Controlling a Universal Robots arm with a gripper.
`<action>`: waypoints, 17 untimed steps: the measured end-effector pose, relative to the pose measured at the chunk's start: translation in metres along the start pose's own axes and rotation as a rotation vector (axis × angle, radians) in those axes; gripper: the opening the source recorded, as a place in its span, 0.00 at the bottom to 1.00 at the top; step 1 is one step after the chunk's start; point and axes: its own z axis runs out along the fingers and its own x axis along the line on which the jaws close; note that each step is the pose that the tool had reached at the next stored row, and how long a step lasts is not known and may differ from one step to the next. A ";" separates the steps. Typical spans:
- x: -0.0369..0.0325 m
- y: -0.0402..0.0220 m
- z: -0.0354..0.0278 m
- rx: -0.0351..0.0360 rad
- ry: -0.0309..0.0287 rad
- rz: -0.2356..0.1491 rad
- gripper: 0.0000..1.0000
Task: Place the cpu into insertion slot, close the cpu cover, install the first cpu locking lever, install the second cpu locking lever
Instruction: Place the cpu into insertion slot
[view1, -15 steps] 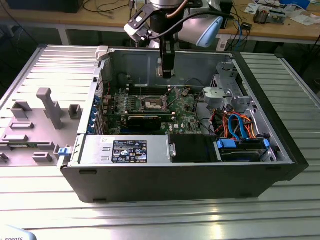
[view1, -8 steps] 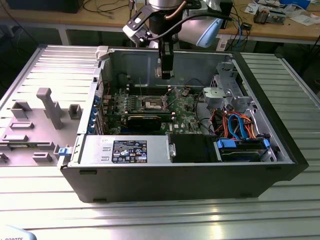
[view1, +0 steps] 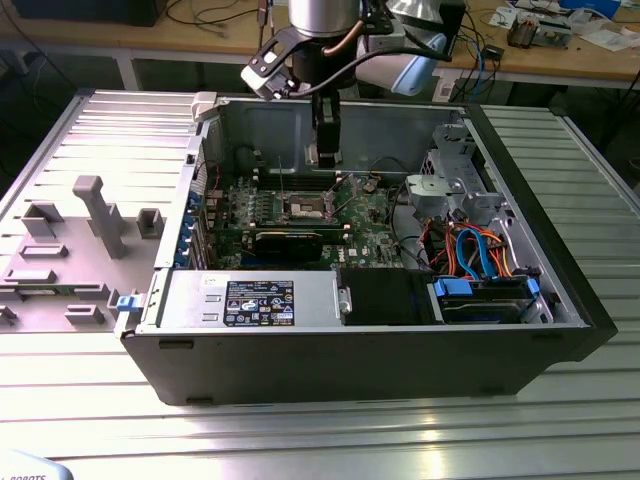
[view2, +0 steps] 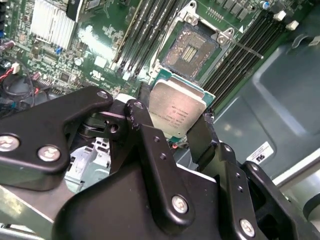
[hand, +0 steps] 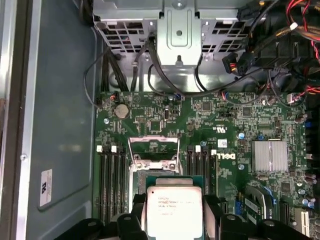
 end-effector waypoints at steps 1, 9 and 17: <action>0.0005 -0.0014 0.0019 0.0000 0.0001 -0.001 0.54; 0.0048 -0.0101 0.0216 0.0001 0.0007 -0.009 0.54; 0.0049 -0.0144 0.0426 0.0002 0.0013 -0.012 0.54</action>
